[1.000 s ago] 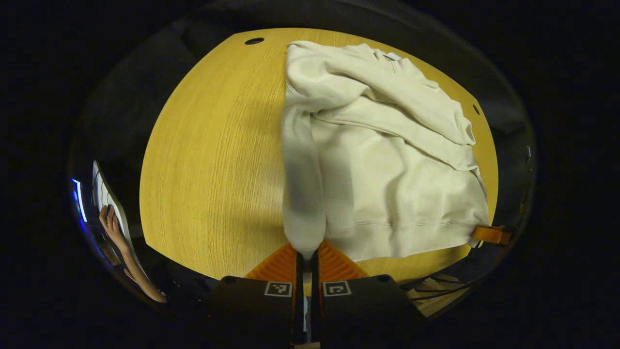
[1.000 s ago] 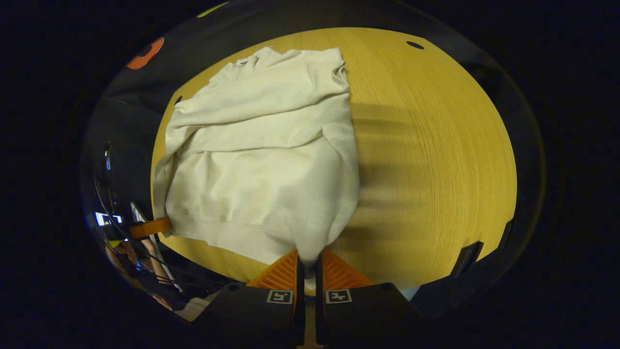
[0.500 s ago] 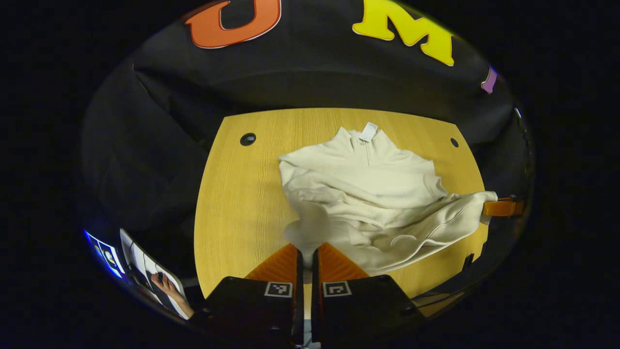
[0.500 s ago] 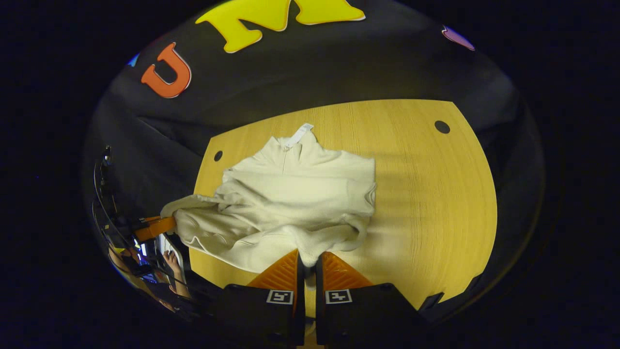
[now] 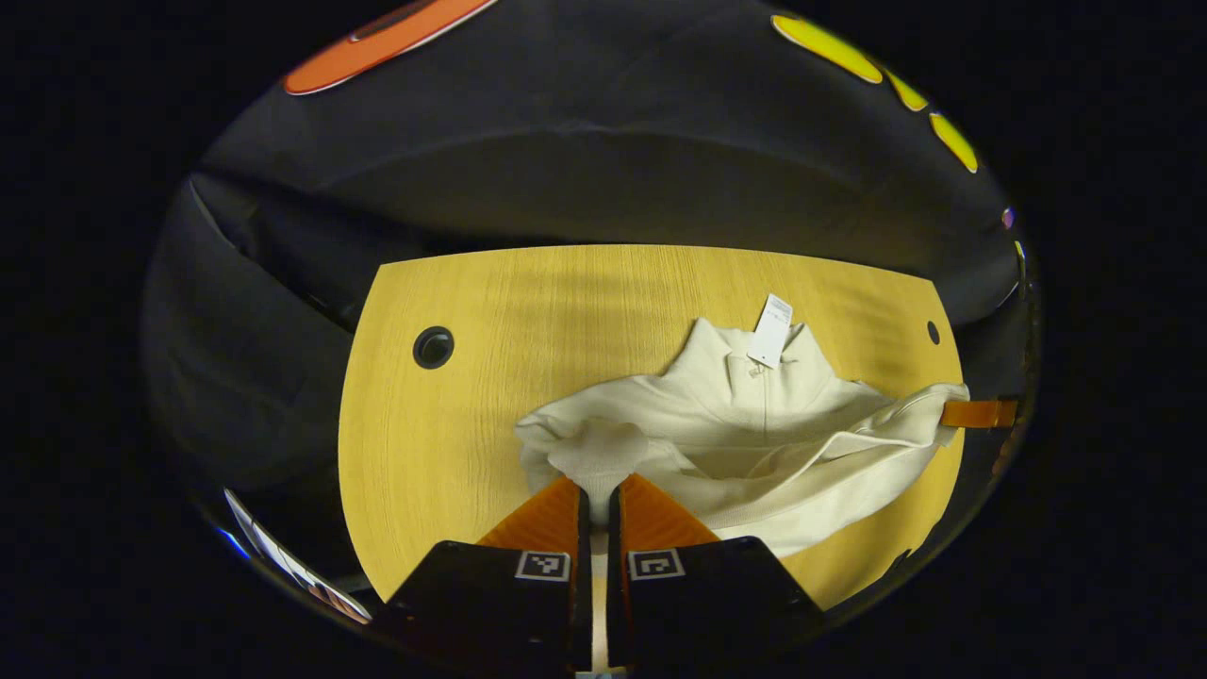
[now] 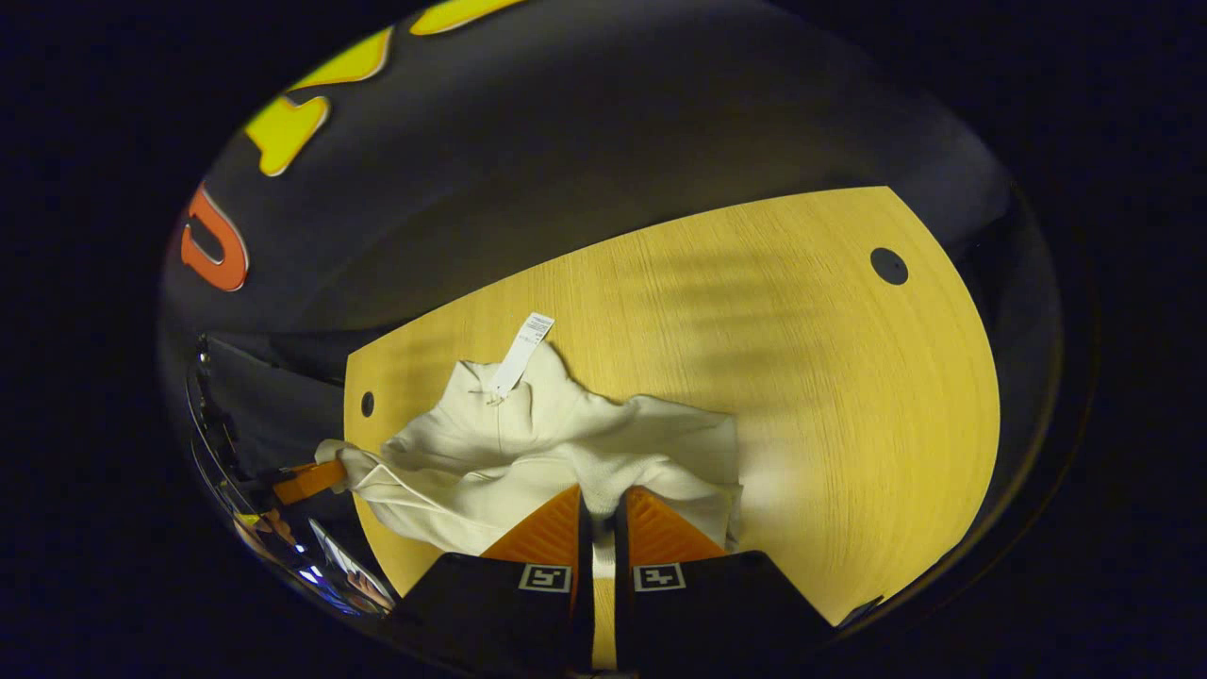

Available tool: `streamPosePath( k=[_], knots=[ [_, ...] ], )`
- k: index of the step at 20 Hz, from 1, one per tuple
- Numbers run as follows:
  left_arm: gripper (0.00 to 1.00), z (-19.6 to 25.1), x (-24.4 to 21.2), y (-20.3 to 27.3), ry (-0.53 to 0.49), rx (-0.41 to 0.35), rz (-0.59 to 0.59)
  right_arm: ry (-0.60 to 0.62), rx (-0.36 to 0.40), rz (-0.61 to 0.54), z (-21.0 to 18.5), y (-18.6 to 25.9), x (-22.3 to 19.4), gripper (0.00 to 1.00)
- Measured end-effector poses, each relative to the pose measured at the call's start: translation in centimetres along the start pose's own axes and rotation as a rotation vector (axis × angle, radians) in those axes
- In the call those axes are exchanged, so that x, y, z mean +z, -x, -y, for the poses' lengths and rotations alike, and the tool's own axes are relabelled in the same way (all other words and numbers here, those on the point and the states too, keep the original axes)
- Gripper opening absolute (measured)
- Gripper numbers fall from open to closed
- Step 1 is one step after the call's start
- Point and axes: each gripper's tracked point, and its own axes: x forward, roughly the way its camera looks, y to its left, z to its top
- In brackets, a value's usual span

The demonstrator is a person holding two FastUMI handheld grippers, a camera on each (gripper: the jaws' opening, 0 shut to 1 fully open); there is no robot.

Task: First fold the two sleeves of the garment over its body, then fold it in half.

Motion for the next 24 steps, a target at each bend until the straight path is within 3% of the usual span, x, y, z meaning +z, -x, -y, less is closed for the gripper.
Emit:
streamPosePath(
  k=[5, 8, 13, 14, 15, 17, 18, 19, 21, 24],
  knots=[
    [0.08, 0.6, 0.9, -5.5, -0.057, -0.010, -0.017, 0.014, -0.055, 0.008, 1.2, -5.1, 1.7, 0.10],
    [0.08, 0.7, 0.5, -7.1, -0.050, -0.008, -0.045, 0.047, -0.068, 0.020, 1.3, -6.3, 1.9, 0.09],
    [0.11, 0.4, 0.1, -8.1, -0.035, 0.011, -0.060, 0.105, -0.100, 0.067, 1.4, -6.5, 2.6, 0.18],
    [0.17, -0.3, 0.1, -7.9, -0.036, 0.039, -0.058, 0.112, -0.109, 0.080, 1.5, -6.0, 2.9, 0.22],
    [0.37, -0.8, 0.1, -7.6, -0.031, 0.066, -0.057, 0.115, -0.110, 0.093, 1.3, -5.4, 3.1, 0.28],
    [0.75, -0.7, 0.1, -6.6, -0.013, 0.058, -0.041, 0.132, -0.106, 0.124, 0.9, -4.3, 3.5, 0.30],
    [0.80, -0.7, 0.2, -5.5, 0.009, 0.052, -0.027, 0.139, -0.070, 0.155, -0.3, -2.9, 3.7, 0.44],
    [0.96, -0.6, 0.2, -4.3, 0.032, 0.044, -0.003, 0.145, -0.063, 0.178, -0.6, -1.7, 3.7, 0.67],
    [0.97, 0.3, 0.2, -2.0, 0.075, 0.012, 0.032, 0.163, -0.068, 0.205, -1.0, 0.5, 3.5, 0.89],
    [0.98, 1.0, 0.0, 2.7, 0.090, 0.001, 0.107, 0.203, -0.057, 0.249, -2.3, 4.3, 2.0, 0.95]
  ],
)
